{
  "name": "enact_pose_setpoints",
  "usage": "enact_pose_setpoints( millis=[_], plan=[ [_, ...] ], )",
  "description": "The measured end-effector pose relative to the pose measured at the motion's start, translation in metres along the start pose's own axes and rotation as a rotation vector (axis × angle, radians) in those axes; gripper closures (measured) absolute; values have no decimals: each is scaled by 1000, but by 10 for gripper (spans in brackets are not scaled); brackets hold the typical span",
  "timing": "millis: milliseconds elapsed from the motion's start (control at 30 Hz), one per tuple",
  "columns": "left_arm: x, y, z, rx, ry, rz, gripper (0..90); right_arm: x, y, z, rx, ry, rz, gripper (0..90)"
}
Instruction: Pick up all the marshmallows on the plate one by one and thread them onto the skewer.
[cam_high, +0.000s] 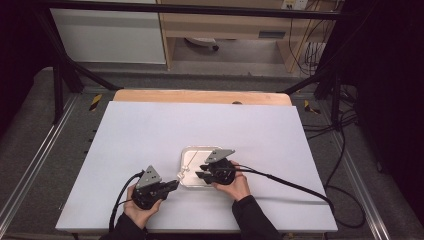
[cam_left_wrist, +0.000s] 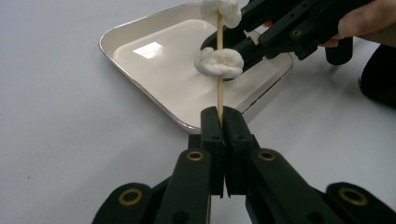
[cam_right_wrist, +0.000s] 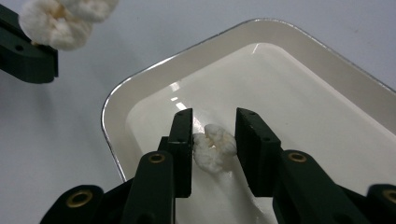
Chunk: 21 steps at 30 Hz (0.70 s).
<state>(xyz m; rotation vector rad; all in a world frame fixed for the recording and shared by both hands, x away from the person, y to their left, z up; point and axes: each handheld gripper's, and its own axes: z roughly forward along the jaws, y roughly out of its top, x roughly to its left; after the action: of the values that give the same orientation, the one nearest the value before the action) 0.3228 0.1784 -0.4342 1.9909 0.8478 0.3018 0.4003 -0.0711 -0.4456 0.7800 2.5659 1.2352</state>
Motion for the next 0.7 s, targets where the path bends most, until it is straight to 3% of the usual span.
enact_pose_setpoints(
  millis=[367, 700],
  plan=[
    [-1, 0, -2, -11, 0, 5, 883, -8, 16, -30, -97, 34, 78, 686],
    [-2, 1, -2, -23, -3, 9, 883, -25, 19, -57, -243, 105, 226, 690]
  ],
)
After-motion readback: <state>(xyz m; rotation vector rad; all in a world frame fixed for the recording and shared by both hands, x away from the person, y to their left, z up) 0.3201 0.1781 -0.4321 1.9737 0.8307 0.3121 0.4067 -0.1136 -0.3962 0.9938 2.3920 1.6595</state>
